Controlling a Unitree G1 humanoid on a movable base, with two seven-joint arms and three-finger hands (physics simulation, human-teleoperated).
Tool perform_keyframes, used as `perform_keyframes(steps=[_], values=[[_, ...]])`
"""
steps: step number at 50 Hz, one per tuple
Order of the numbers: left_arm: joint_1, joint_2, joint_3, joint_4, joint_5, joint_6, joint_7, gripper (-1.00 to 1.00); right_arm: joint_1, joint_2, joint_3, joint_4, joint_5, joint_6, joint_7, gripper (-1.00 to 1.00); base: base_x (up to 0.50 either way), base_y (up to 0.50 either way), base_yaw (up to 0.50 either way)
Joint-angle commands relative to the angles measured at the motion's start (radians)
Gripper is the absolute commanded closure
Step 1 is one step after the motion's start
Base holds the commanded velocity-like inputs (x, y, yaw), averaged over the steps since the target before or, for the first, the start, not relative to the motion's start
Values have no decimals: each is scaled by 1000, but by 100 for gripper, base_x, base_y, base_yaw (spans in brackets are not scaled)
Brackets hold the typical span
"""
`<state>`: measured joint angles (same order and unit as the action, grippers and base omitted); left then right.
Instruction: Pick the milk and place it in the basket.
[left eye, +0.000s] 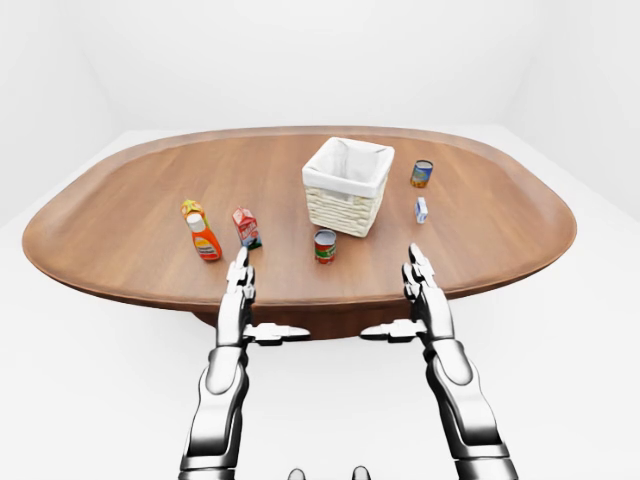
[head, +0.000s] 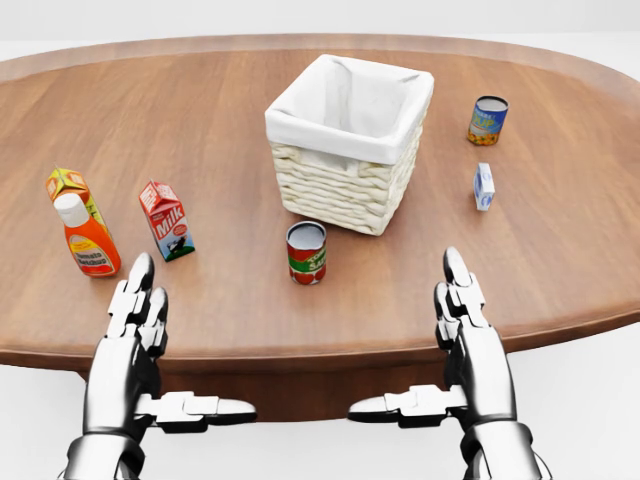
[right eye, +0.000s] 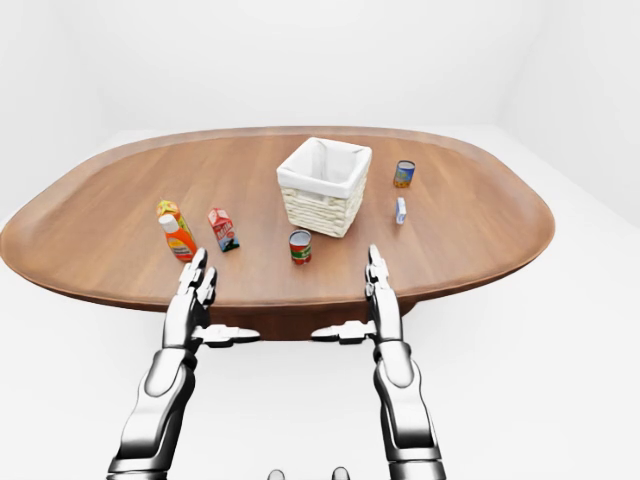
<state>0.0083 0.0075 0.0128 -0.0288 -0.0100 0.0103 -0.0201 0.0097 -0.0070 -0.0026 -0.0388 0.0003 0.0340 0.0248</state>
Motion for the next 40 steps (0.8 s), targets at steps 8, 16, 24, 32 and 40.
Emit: perform_keyframes(steps=[8,16,24,32,40], values=[[76,4,-10,-224,11,73,-54,-100,83,-1,29,-293,-37,53,48,-100,0,0,0],[117,3,-23,-379,28,77,-59,-100,112,1,47,-394,-51,53,53,-100,0,0,0],[157,0,-45,-484,43,77,-66,-100,144,-1,79,-491,-49,53,58,-100,0,0,0],[182,5,-51,-632,39,77,-78,-100,165,-6,98,-585,-41,53,56,-100,0,0,0],[183,3,-48,-625,24,77,-87,-100,180,-8,108,-614,-21,53,62,-100,0,0,0]])
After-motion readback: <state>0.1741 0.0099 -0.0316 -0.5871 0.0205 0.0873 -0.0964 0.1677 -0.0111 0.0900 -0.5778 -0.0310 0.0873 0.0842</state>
